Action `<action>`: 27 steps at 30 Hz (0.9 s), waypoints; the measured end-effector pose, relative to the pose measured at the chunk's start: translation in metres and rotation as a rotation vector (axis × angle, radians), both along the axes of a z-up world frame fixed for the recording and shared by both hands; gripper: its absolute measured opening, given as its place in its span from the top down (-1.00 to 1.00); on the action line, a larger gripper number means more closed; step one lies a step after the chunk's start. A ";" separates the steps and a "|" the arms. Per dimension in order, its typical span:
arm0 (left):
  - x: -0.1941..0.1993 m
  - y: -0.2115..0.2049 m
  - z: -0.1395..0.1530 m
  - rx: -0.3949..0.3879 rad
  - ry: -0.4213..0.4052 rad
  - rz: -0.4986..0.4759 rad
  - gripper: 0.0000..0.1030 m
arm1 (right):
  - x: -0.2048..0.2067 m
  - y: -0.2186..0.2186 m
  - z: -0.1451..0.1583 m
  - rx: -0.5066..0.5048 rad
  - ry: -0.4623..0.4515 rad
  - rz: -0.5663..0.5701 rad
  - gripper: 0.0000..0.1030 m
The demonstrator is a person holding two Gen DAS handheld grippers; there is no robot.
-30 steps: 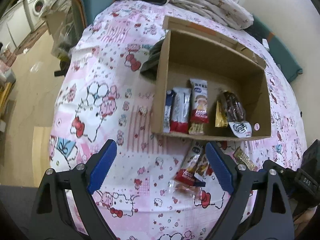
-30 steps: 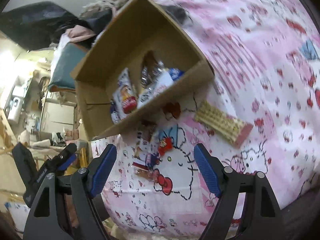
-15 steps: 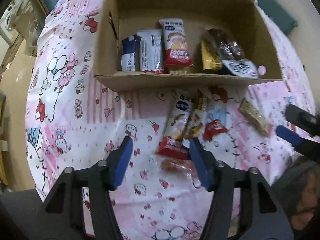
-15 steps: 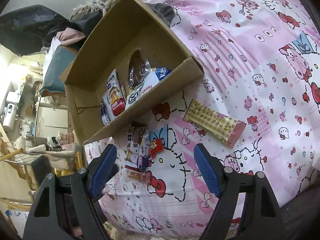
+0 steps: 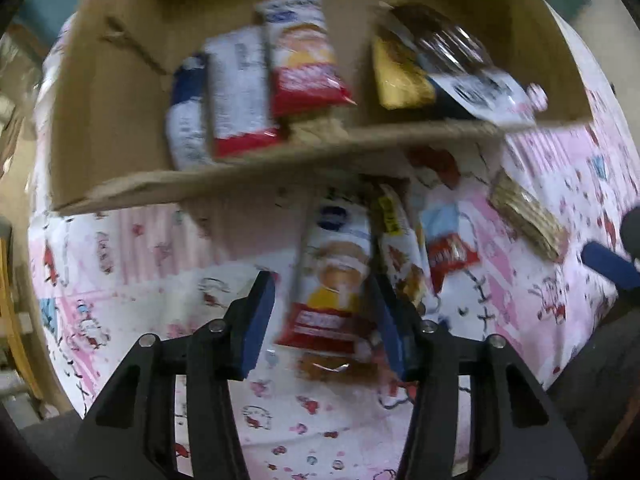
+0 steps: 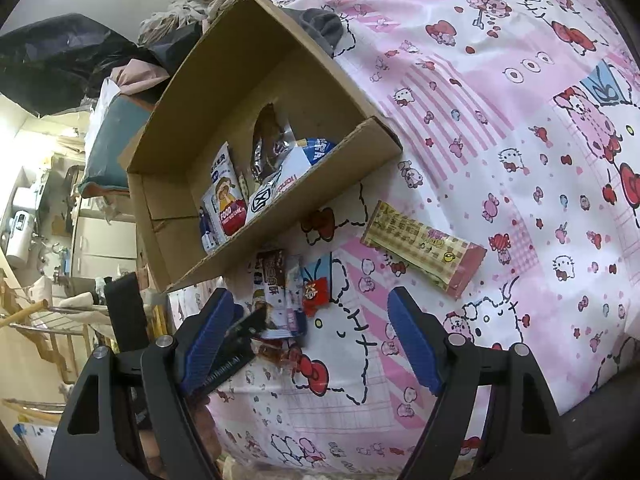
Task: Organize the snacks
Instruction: 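Grasp the second 'FOOD' rice cake packet with the left gripper, then grasp the beige wafer bar with the right gripper while the left holds the packet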
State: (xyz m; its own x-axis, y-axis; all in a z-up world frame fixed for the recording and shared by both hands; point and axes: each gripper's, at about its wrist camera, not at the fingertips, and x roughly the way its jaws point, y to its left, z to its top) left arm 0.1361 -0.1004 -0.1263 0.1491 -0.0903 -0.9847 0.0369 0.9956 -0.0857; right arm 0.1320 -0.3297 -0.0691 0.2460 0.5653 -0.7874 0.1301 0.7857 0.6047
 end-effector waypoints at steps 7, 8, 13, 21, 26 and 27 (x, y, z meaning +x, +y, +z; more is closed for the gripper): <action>-0.005 0.000 0.001 -0.043 0.010 0.046 0.47 | 0.001 -0.002 -0.001 -0.005 0.000 -0.006 -0.59; -0.007 0.008 0.004 -0.053 0.005 0.057 0.47 | 0.001 -0.002 0.000 -0.005 -0.001 -0.007 -0.59; -0.022 0.019 0.022 -0.077 -0.014 0.097 0.47 | 0.000 -0.003 0.001 0.000 -0.005 -0.007 -0.59; -0.046 0.053 0.053 -0.080 -0.030 0.176 0.47 | -0.003 0.006 0.000 -0.018 0.004 0.037 -0.59; -0.055 0.076 0.074 -0.094 -0.092 0.205 0.47 | -0.001 -0.002 0.003 -0.037 -0.003 0.025 -0.59; -0.057 0.079 0.076 -0.090 -0.101 0.207 0.47 | 0.001 -0.007 0.004 -0.059 0.000 0.015 -0.59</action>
State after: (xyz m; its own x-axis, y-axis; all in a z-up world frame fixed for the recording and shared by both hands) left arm 0.0794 -0.0218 -0.0502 0.2706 -0.1339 -0.9533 -0.1542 0.9715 -0.1802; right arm 0.1327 -0.3371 -0.0654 0.2380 0.5212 -0.8196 0.1176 0.8221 0.5570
